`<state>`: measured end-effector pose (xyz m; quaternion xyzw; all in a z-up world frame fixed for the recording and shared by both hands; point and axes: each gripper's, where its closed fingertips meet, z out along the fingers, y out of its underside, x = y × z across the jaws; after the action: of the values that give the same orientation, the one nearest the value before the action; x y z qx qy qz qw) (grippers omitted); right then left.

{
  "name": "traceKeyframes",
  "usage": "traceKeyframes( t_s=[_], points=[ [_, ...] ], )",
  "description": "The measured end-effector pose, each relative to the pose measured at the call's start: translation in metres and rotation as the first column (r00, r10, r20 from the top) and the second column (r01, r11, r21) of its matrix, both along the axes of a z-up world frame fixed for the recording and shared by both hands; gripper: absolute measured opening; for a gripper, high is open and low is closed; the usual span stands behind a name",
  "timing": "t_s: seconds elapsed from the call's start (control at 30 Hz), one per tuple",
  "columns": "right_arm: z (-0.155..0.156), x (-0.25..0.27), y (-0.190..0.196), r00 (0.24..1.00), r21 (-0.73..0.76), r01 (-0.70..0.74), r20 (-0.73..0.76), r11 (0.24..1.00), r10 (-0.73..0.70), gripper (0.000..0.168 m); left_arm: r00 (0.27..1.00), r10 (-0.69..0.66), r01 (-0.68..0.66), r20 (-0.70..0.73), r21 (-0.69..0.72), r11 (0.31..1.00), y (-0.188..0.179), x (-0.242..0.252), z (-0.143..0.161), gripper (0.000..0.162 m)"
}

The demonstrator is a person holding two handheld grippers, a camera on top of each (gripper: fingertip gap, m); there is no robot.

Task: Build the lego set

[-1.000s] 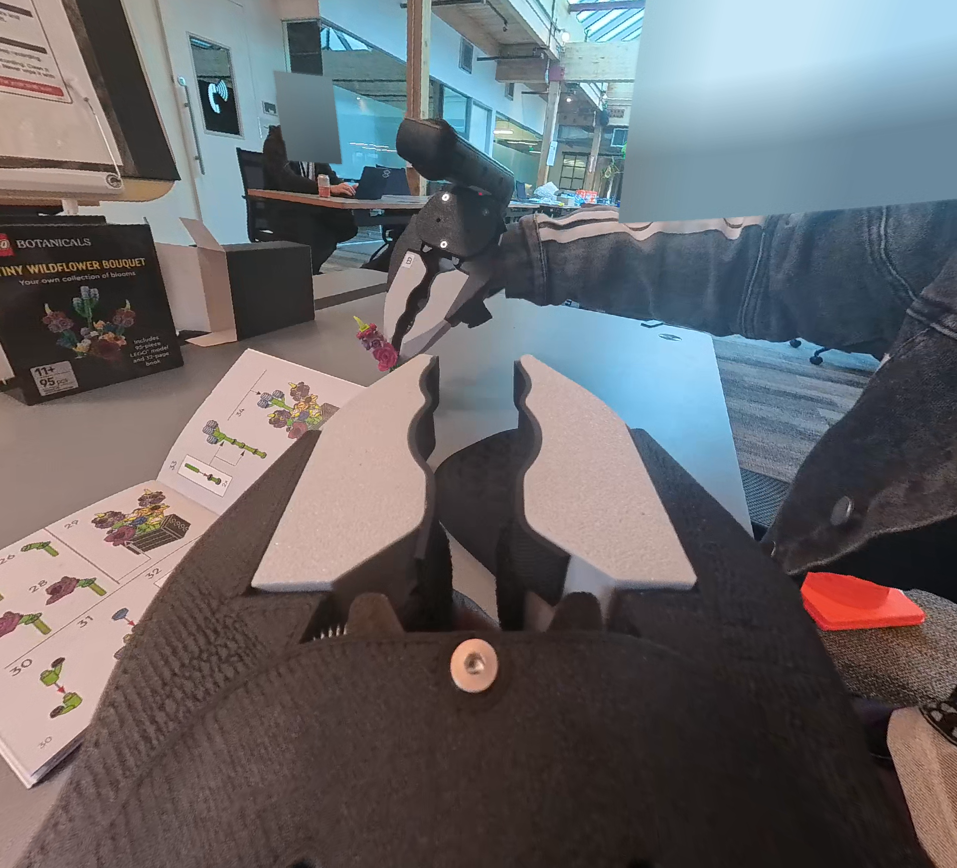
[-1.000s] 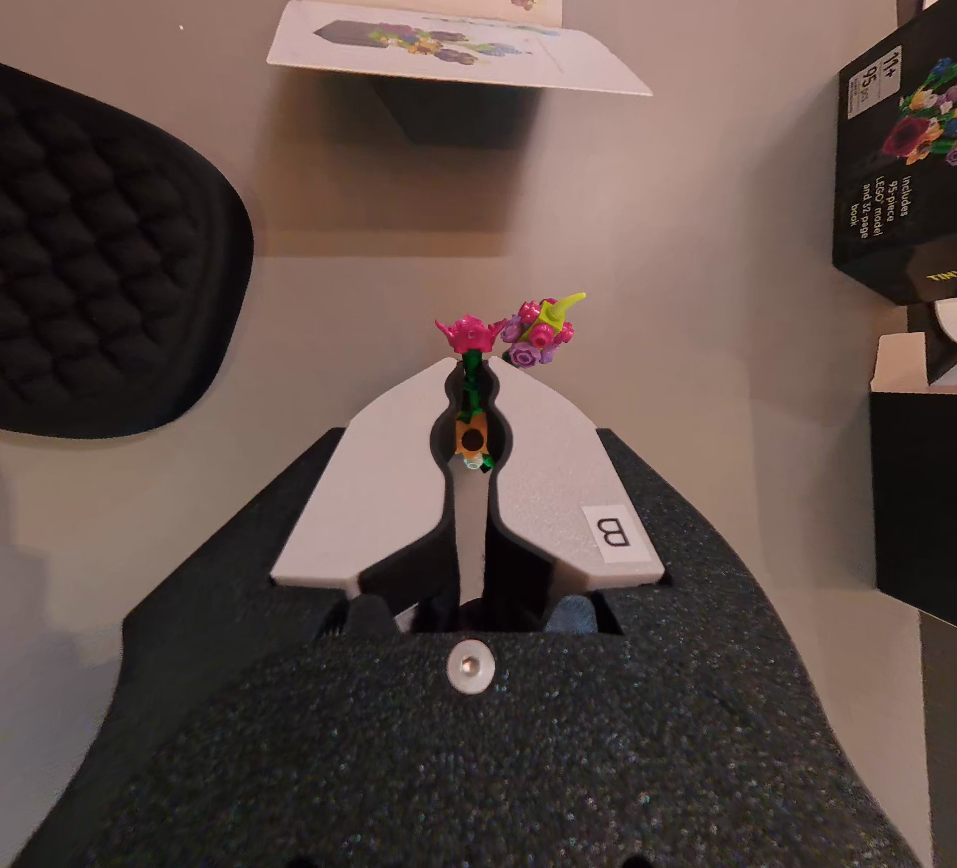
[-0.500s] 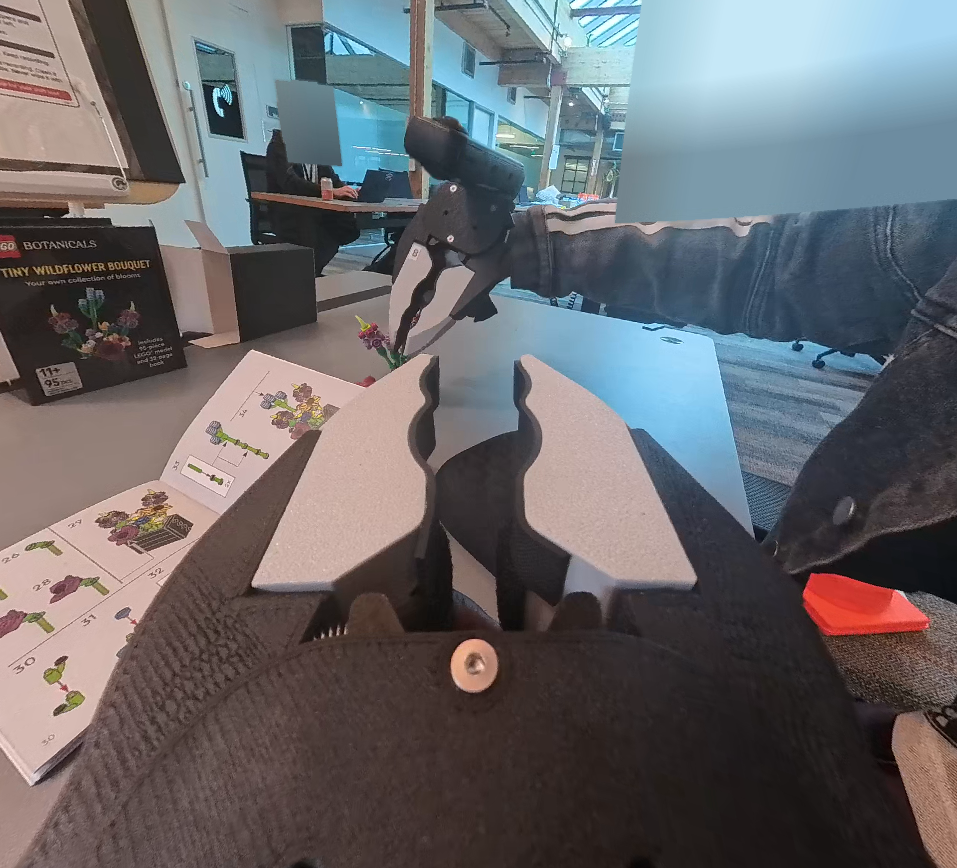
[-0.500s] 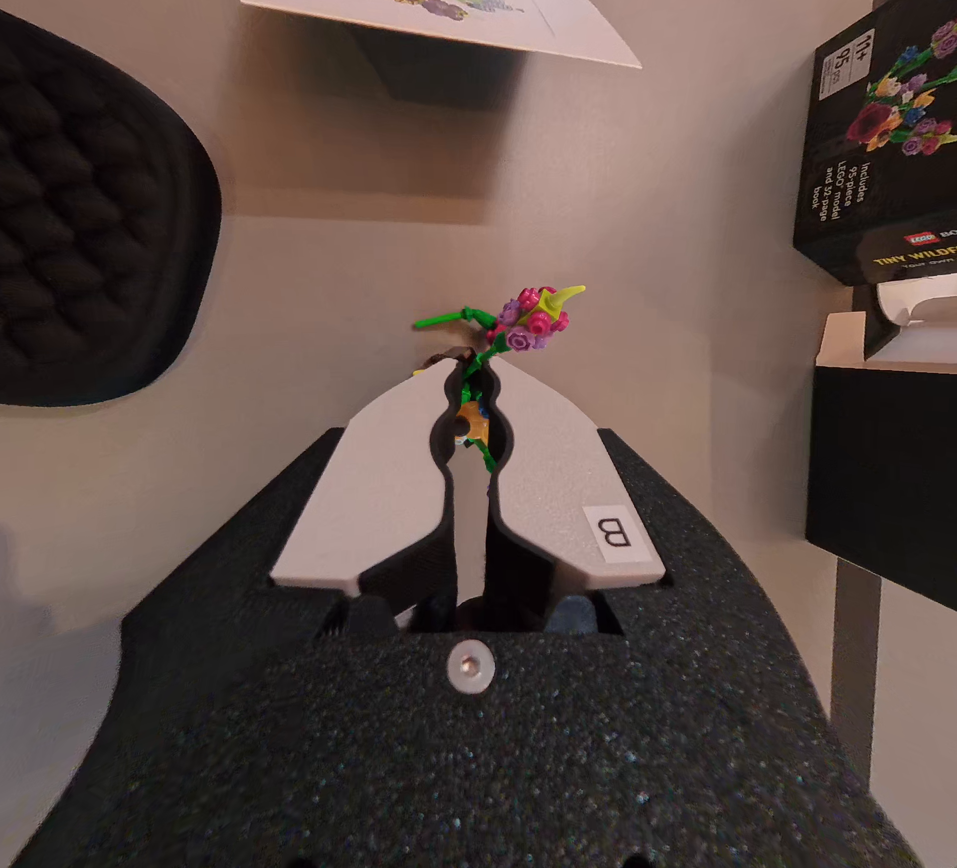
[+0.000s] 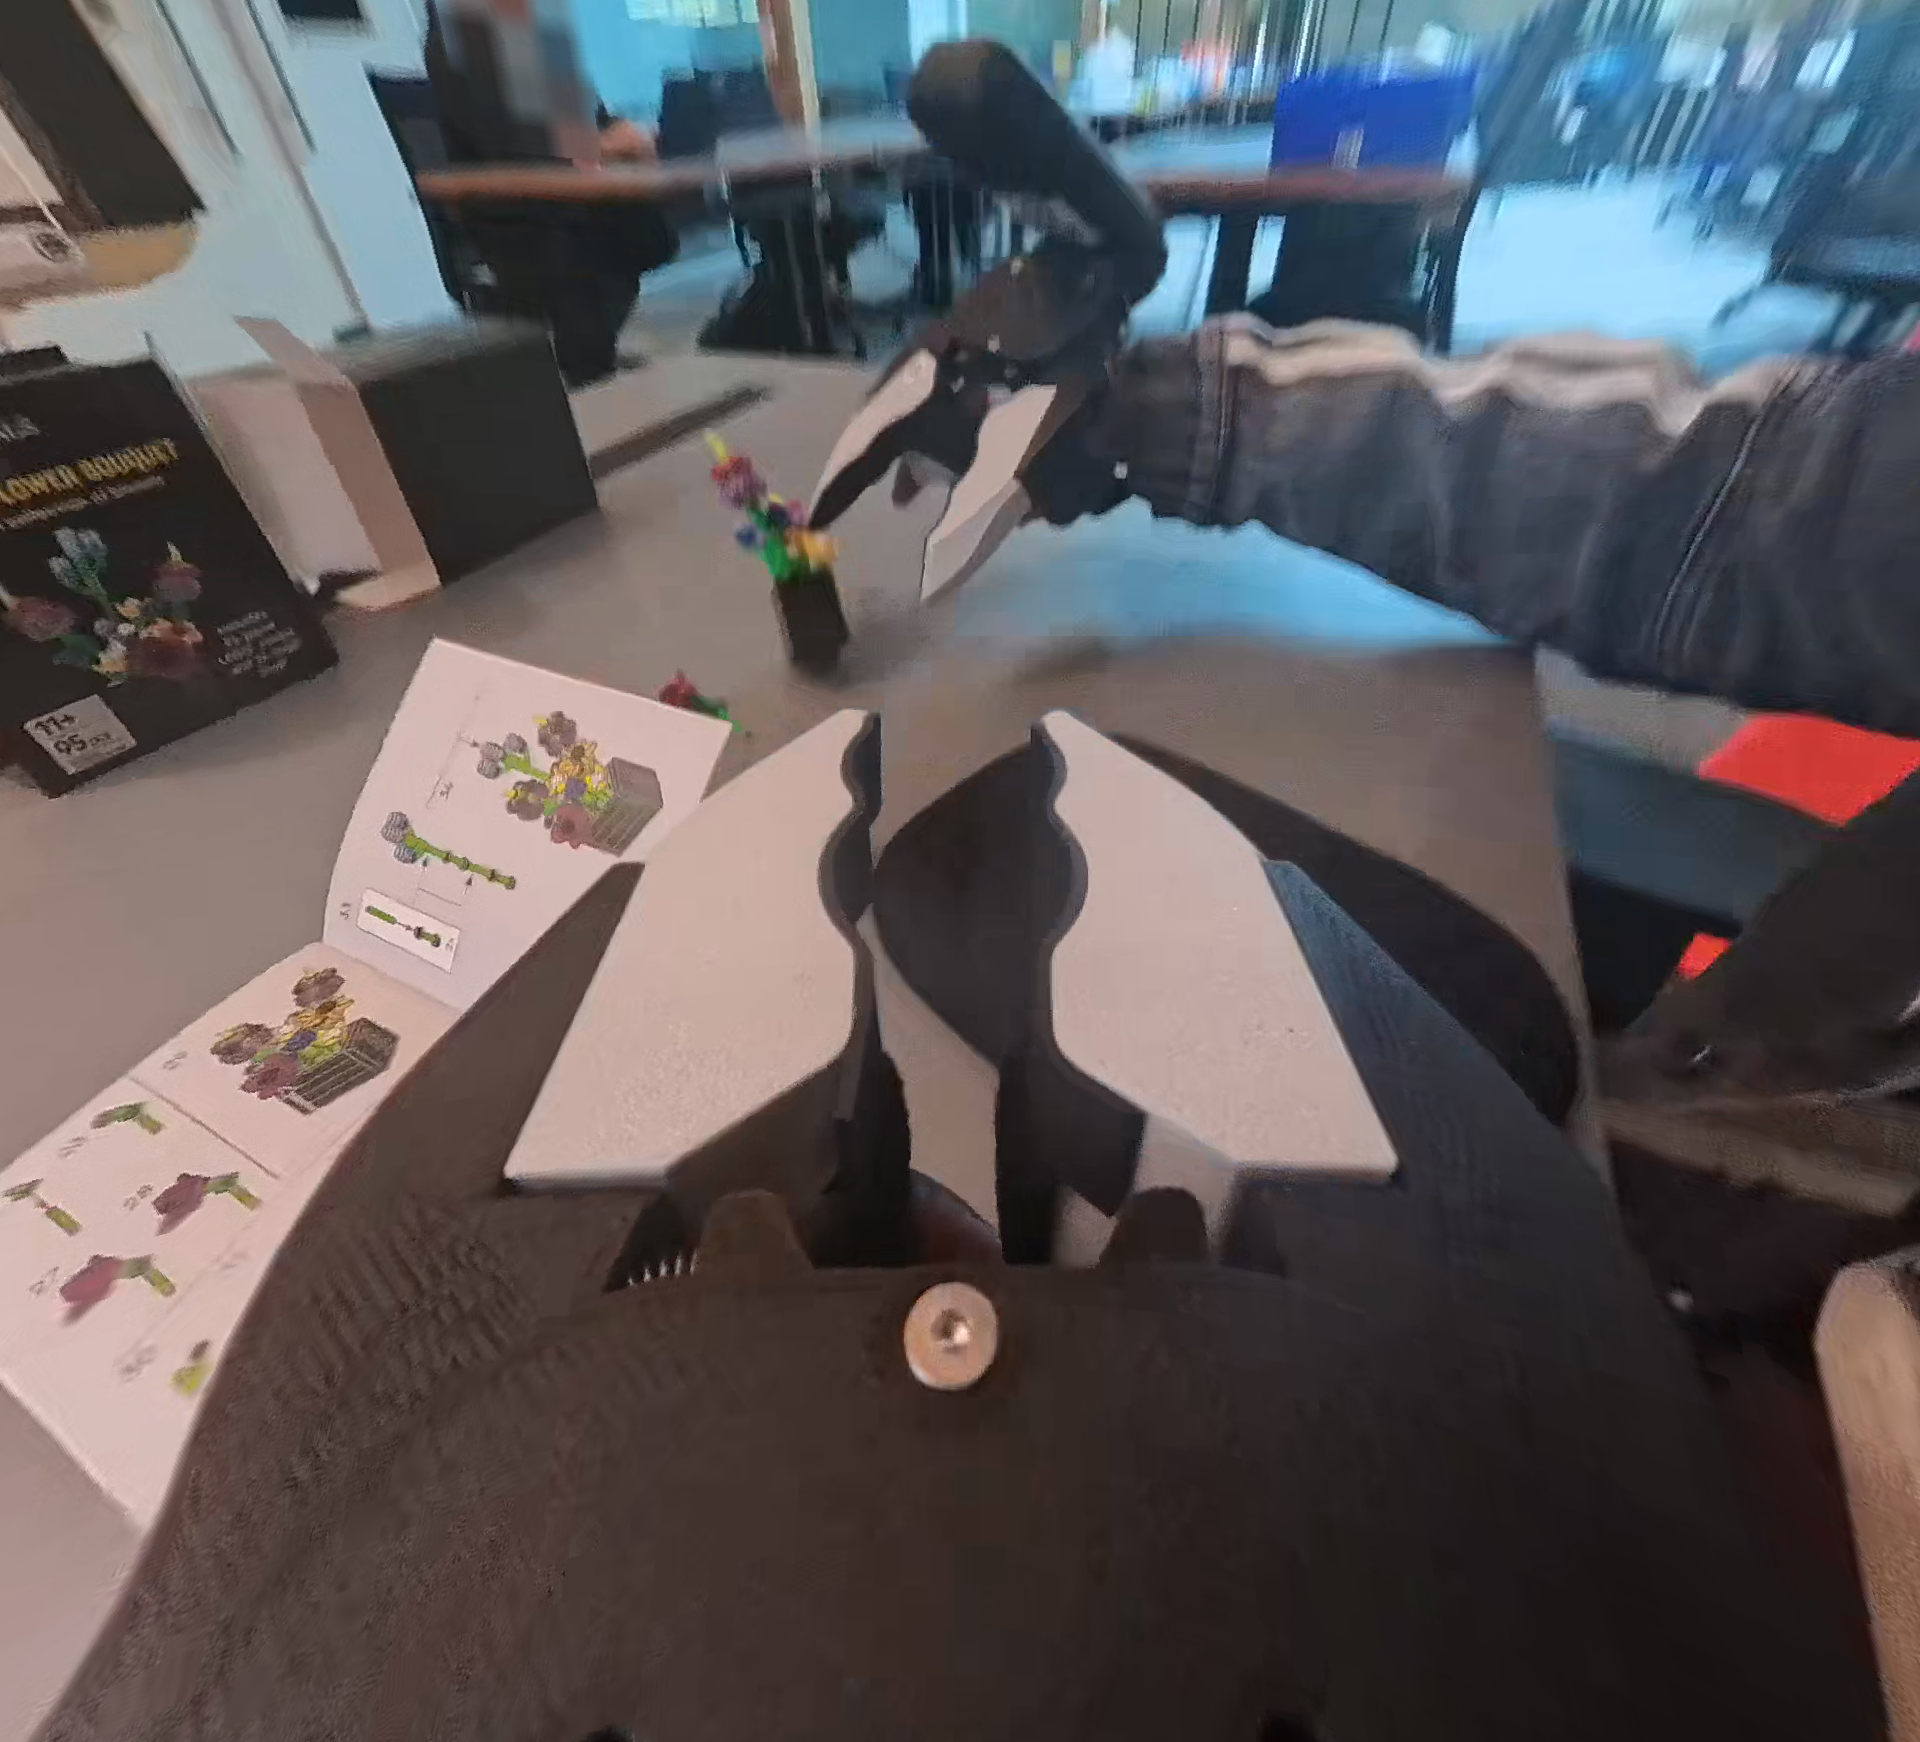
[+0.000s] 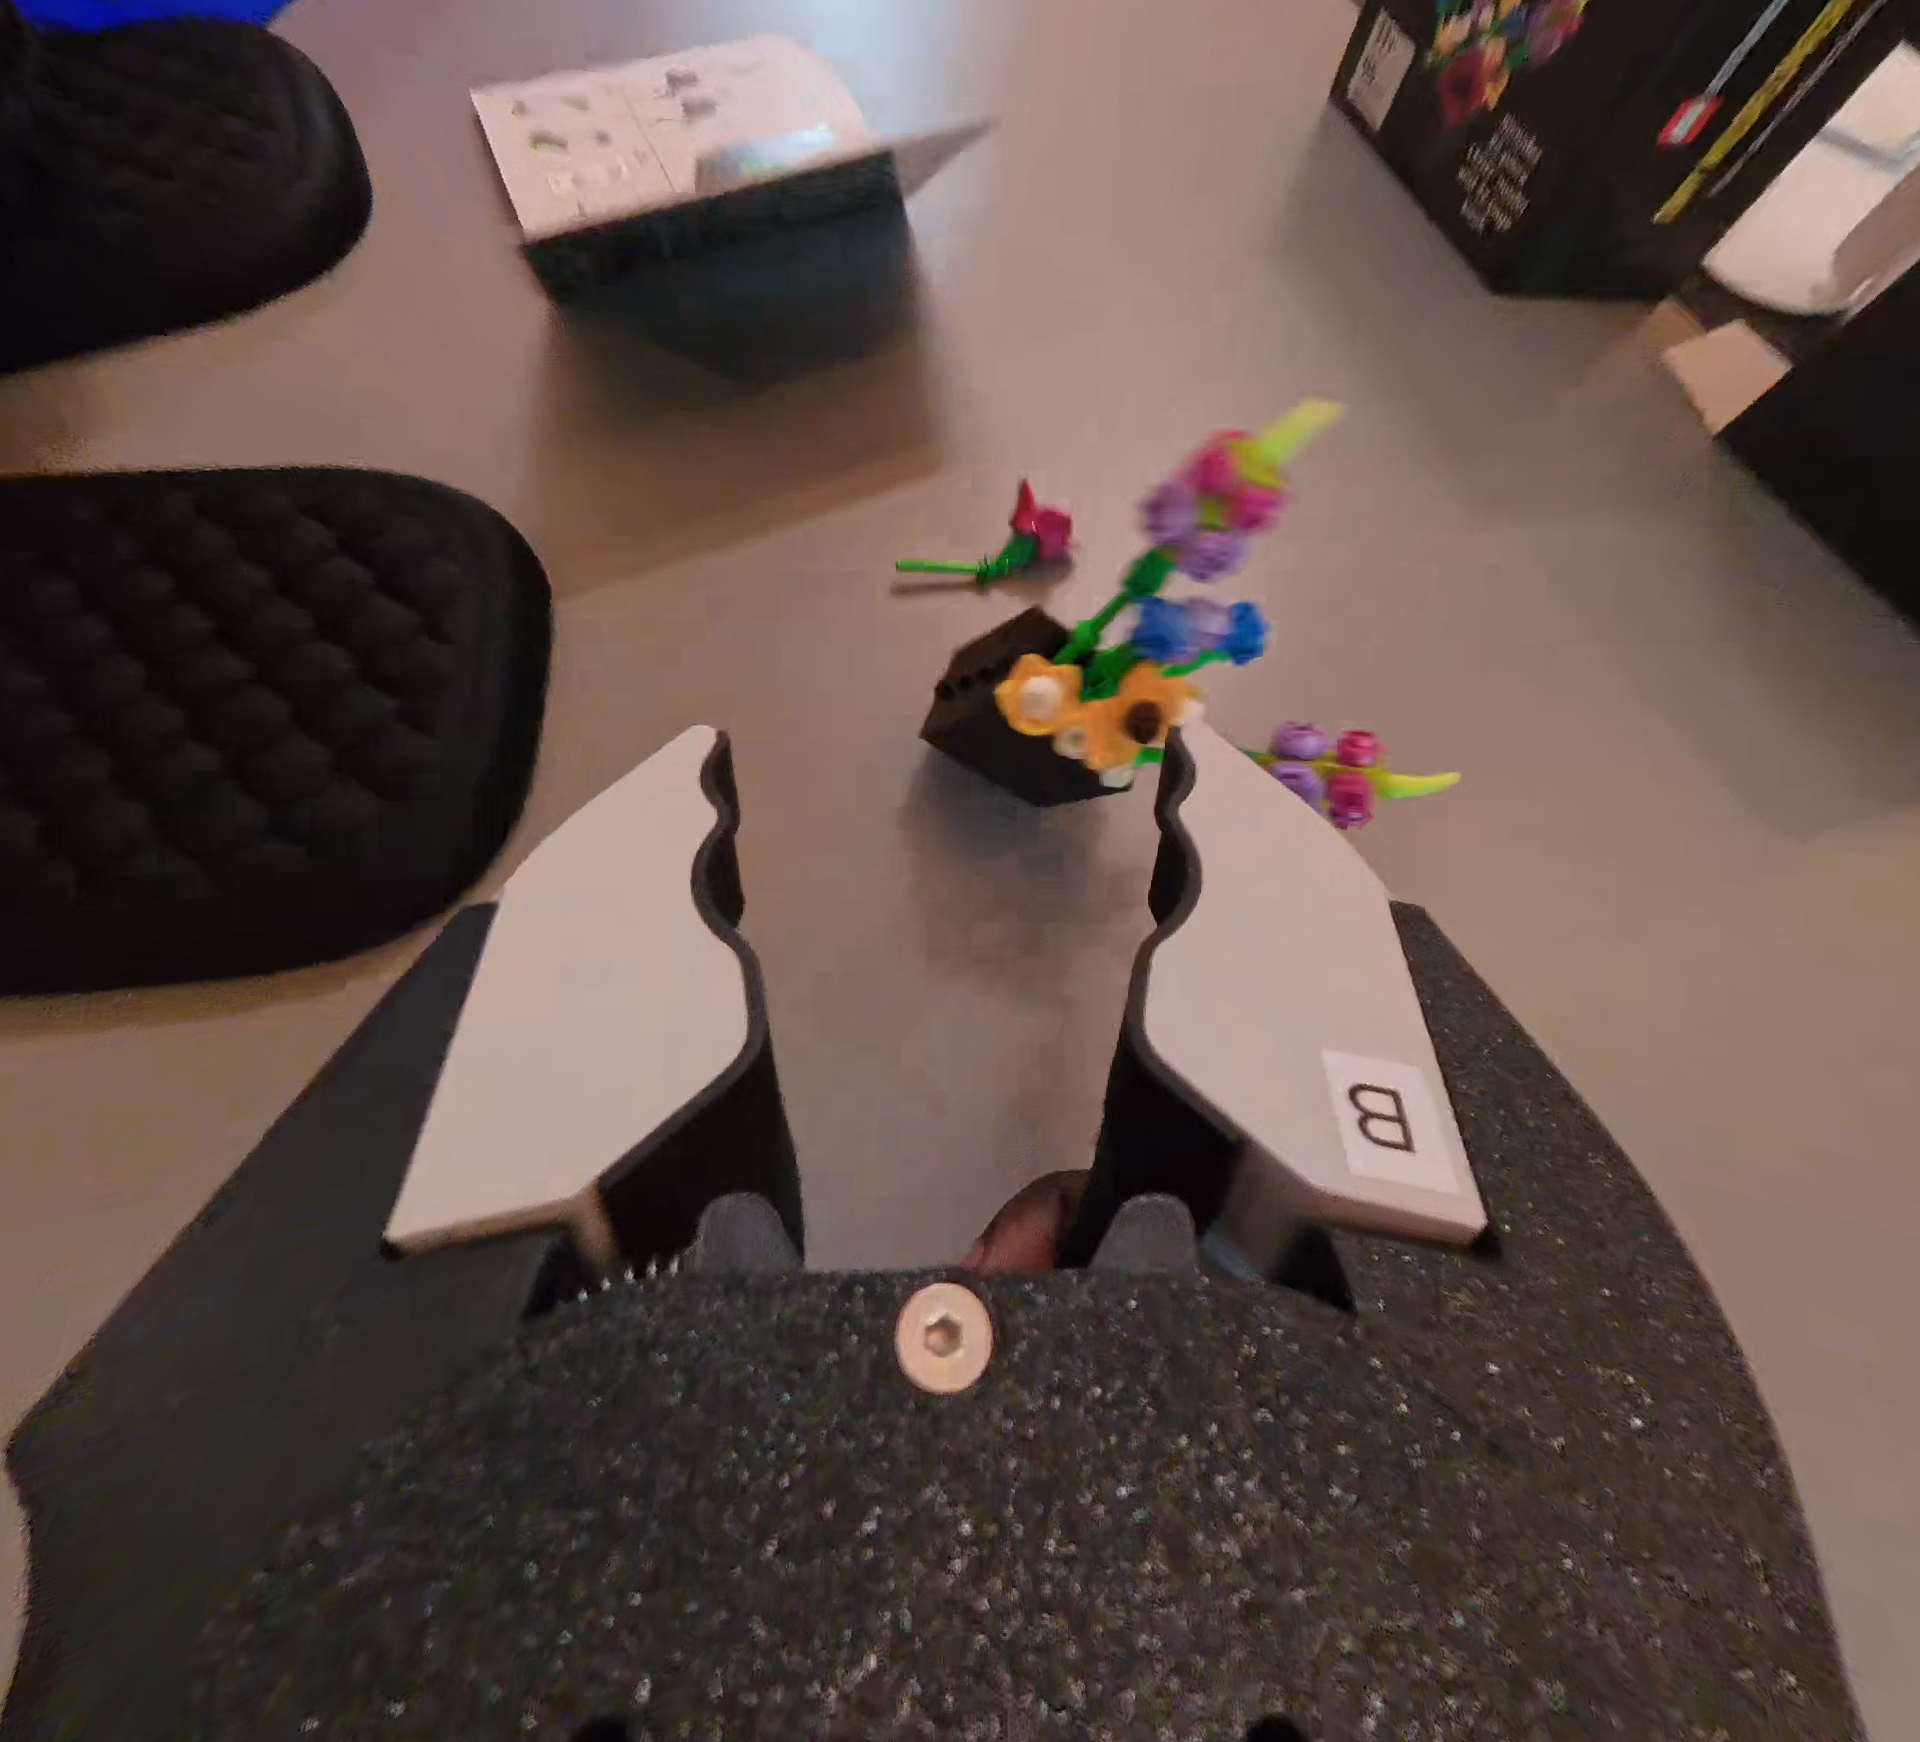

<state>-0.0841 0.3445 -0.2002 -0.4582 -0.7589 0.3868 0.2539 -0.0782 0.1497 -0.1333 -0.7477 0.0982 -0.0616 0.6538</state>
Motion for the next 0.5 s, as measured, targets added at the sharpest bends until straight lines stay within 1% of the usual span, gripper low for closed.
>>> traceKeyframes(
  t_s=[0.07,0.1,0.17,0.27,0.37,0.5],
  points=[
    [-0.007,-0.003,0.006,1.0,0.002,-0.023,-0.009,1.0,0.023,0.079,0.997,0.001,-0.009,-0.071,-0.118,0.993,0.013,-0.004,-0.01,0.028],
    [-0.002,-0.005,0.004,0.998,-0.024,-0.045,-0.041,0.999,0.044,0.079,0.996,0.012,-0.025,-0.093,-0.138,0.99,0.021,-0.008,-0.01,0.028],
    [0.015,-0.009,0.0,0.991,-0.05,-0.072,-0.118,0.996,0.066,0.072,0.993,0.013,-0.03,-0.116,-0.142,0.989,0.038,-0.013,-0.009,0.028],
    [0.018,-0.007,-0.003,0.988,0.013,-0.096,-0.117,0.995,0.096,0.062,0.993,0.001,-0.023,-0.114,-0.189,0.982,0.054,-0.017,-0.013,0.028],
    [0.021,-0.001,-0.004,0.987,0.05,-0.083,-0.136,0.995,0.089,0.063,0.989,-0.001,-0.027,-0.148,-0.192,0.981,0.062,-0.019,-0.011,0.028],
    [0.033,0.005,-0.004,0.972,-0.023,-0.043,-0.233,0.999,0.037,0.058,0.984,0.005,-0.044,-0.178,-0.219,0.975,0.068,-0.025,-0.017,0.028]
  ],
)
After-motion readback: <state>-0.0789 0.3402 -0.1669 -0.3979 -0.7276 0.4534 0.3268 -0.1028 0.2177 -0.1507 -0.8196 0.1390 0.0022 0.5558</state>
